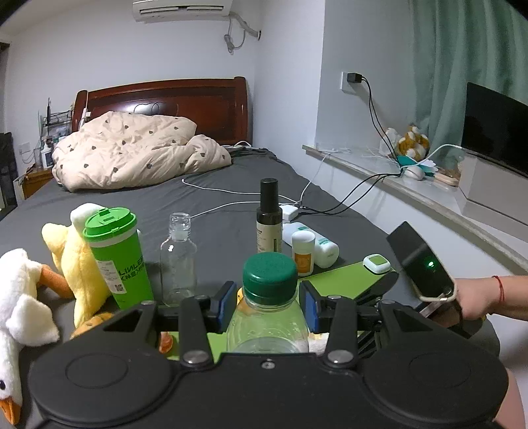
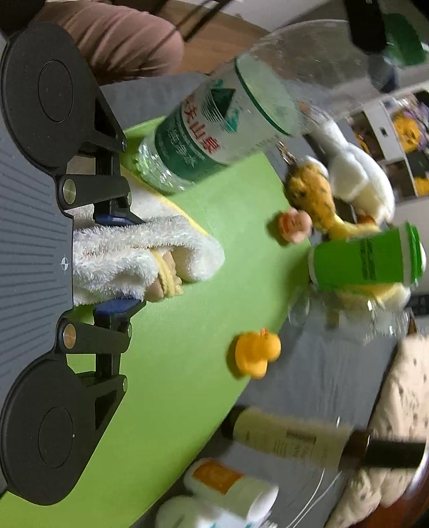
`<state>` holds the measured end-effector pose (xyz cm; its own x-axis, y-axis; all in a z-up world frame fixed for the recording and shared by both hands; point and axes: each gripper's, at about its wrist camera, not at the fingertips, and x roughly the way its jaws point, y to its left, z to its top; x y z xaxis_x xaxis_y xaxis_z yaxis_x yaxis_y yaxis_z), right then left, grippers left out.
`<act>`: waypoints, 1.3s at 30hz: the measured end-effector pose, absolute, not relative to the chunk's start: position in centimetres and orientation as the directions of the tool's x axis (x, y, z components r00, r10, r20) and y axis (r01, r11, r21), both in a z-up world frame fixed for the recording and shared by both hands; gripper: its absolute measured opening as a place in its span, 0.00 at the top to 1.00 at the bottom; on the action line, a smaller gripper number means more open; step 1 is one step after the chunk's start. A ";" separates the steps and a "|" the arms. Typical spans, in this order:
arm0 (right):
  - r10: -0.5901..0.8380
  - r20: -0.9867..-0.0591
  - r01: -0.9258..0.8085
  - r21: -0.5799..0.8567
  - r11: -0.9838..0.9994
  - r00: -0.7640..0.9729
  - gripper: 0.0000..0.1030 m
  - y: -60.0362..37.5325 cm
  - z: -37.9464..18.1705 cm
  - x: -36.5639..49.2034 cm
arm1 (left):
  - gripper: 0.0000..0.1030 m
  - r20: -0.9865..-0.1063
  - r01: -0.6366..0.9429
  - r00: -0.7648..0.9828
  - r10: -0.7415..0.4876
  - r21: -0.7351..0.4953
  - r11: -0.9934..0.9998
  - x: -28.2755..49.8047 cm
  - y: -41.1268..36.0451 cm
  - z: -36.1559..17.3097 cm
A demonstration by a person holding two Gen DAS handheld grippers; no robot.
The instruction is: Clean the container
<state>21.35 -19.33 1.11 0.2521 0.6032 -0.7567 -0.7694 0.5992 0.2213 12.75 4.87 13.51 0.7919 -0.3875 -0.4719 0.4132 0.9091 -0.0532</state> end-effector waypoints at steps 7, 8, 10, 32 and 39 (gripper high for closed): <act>0.652 -0.713 -0.722 0.305 0.621 0.259 0.60 -21.4 2.6 21.2 | 0.60 -0.477 0.399 0.793 -0.379 -0.064 0.915 13.1 5.1 13.6; 0.658 -0.706 -0.715 0.317 0.623 0.261 0.60 -21.7 2.9 21.2 | 0.60 -0.480 0.398 0.792 -0.377 -0.062 0.915 13.1 5.0 13.6; 0.693 -0.672 -0.705 0.358 0.612 0.260 0.60 -22.1 3.9 21.2 | 0.60 -0.487 0.398 0.789 -0.375 -0.059 0.915 13.1 4.9 13.7; 0.880 -0.437 -0.778 0.483 0.403 0.185 0.60 -21.3 12.2 17.8 | 0.60 -0.492 0.405 0.782 -0.383 -0.066 0.912 13.4 4.9 13.5; 0.876 -0.452 -0.779 0.483 0.400 0.169 0.60 -20.4 11.1 18.3 | 0.60 -0.492 0.411 0.779 -0.388 -0.067 0.909 13.4 5.0 13.4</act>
